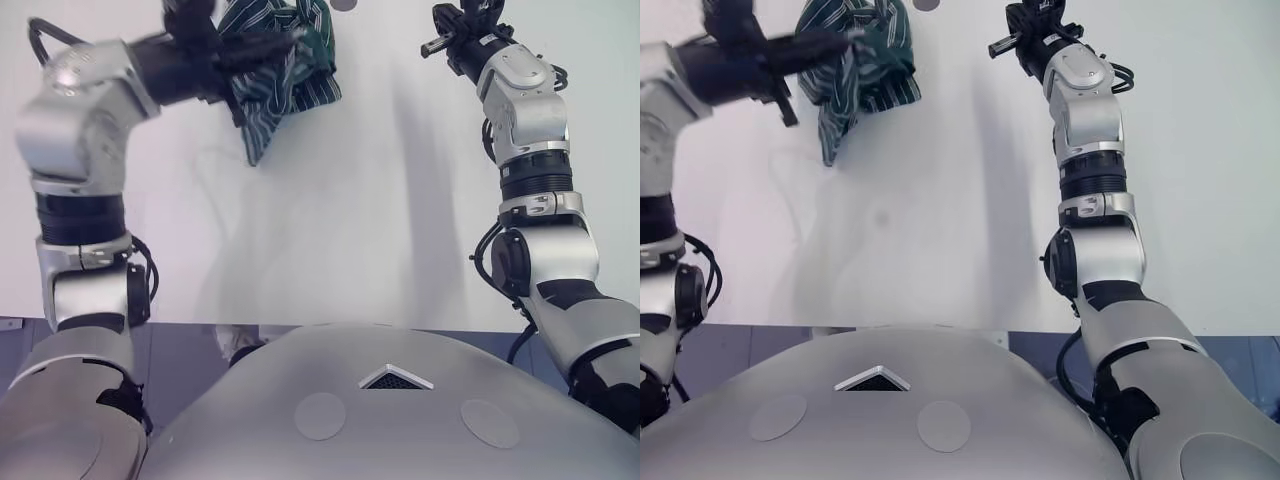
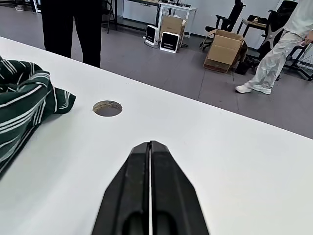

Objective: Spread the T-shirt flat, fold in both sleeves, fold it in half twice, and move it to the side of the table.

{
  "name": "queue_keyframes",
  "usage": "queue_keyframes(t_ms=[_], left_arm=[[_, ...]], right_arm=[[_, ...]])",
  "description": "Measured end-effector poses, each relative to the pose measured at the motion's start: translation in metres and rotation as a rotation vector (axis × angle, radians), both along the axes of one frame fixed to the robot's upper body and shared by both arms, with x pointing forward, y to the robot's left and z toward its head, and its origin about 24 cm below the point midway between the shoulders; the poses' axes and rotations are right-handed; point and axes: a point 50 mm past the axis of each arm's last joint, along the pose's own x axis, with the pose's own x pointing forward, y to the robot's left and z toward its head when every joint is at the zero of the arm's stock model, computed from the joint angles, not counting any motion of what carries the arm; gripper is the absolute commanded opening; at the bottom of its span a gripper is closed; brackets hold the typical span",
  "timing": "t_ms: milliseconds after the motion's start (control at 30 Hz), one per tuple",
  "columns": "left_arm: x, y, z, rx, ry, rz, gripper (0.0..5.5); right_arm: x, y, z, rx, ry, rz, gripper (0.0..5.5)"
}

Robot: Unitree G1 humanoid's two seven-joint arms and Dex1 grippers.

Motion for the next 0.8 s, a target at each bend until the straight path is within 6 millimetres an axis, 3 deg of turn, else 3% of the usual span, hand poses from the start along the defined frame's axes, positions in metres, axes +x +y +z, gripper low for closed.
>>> queue_keyframes(t_ms=[133, 200, 333, 400, 467, 533, 600, 800], left_arm=[[0.011, 0.013, 0.063, -0.229, -0.105, 0.011, 0.01], [0.012, 0.016, 0.078, -0.284, -0.132, 0.002, 0.0], [0.013, 0.018, 0.075, -0.288, -0.107, 0.012, 0.0], [0.014, 0.018, 0.07, -0.287, -0.09, 0.022, 0.0], [0.014, 0.016, 0.067, -0.288, -0.083, 0.028, 0.0], [0.012, 0.013, 0.059, -0.289, -0.062, 0.044, 0.0], [0.01, 0.007, 0.055, -0.29, -0.045, 0.044, 0.0], [0.017, 0.008, 0.049, -0.312, -0.025, 0.117, 0.0]], right_arm=[[0.0, 0.004, 0.009, 0.052, -0.044, 0.099, 0.0], [-0.002, 0.017, 0.022, 0.096, -0.082, 0.23, 0.39], [-0.014, 0.049, 0.038, 0.073, -0.135, 0.506, 1.13], [-0.023, 0.053, 0.053, 0.158, -0.155, 0.593, 1.58], [-0.041, 0.057, 0.065, 0.225, -0.156, 0.7, 1.58], [-0.068, 0.063, 0.057, 0.245, -0.099, 0.787, 1.58], [-0.081, 0.061, 0.045, 0.246, -0.043, 0.752, 1.58], [-0.088, 0.078, 0.04, 0.209, -0.022, 0.72, 1.58]])
